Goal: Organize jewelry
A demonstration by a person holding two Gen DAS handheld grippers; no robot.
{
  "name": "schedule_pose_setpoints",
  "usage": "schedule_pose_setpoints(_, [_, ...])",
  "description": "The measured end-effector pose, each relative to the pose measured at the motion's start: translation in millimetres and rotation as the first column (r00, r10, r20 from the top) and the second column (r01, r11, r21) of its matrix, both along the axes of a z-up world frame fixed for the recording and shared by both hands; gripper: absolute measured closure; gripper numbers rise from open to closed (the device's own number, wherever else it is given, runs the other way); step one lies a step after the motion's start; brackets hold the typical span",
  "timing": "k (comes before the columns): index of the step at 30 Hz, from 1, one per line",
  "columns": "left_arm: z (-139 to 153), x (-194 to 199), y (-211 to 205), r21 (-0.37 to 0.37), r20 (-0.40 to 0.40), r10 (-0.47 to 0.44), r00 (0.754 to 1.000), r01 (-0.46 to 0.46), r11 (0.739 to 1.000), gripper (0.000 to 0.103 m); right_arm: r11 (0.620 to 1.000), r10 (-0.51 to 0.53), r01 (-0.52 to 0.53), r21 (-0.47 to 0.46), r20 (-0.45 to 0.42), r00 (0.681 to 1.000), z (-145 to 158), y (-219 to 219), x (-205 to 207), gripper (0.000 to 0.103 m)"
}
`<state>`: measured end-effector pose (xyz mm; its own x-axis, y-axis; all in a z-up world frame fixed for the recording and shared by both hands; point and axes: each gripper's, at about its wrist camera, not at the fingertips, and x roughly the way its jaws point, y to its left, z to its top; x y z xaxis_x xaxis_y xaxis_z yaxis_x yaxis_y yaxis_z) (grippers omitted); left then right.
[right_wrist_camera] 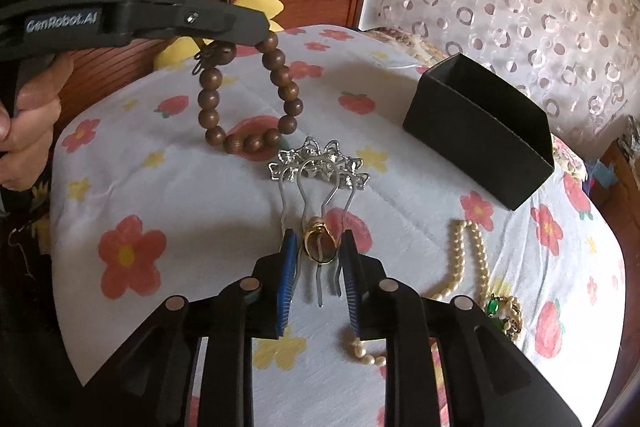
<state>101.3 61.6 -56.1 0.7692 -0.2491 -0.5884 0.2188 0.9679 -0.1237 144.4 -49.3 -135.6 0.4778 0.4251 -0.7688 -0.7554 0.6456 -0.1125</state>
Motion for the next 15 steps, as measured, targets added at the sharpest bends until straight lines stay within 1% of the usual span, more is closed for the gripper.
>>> schedule_pose_setpoints(4, [-0.1, 0.0, 0.4, -0.004, -0.002, -0.001, 1.0, 0.001, 1.0, 0.091, 0.999, -0.003, 0.004, 0.035, -0.038, 0.999, 0.5, -5.9, 7.5, 0.08])
schedule_pose_setpoints(8, [-2.1, 0.3, -1.0, -0.004, -0.005, -0.004, 1.0, 0.004, 1.0, 0.091, 0.992, -0.031, 0.043, 0.118, -0.103, 0.994, 1.6, -18.4, 15.3, 0.081])
schedule_pose_setpoints(12, [-9.6, 3.7, -8.3, 0.006, -0.02, -0.016, 1.0, 0.016, 1.0, 0.091, 0.981, -0.048, 0.078, 0.179, -0.166, 0.985, 0.6, -28.4, 22.5, 0.081])
schedule_pose_setpoints(13, [-11.4, 5.6, -11.8, 0.013, -0.024, -0.022, 0.999, 0.023, 1.0, 0.091, 0.982, -0.047, 0.077, 0.175, -0.166, 0.985, 0.2, -28.0, 22.7, 0.081])
schedule_pose_setpoints(15, [-12.7, 9.5, -18.7, 0.03, -0.031, -0.033, 0.999, 0.033, 0.999, 0.091, 0.989, -0.035, 0.051, 0.139, -0.114, 0.993, 2.0, -23.9, 16.3, 0.081])
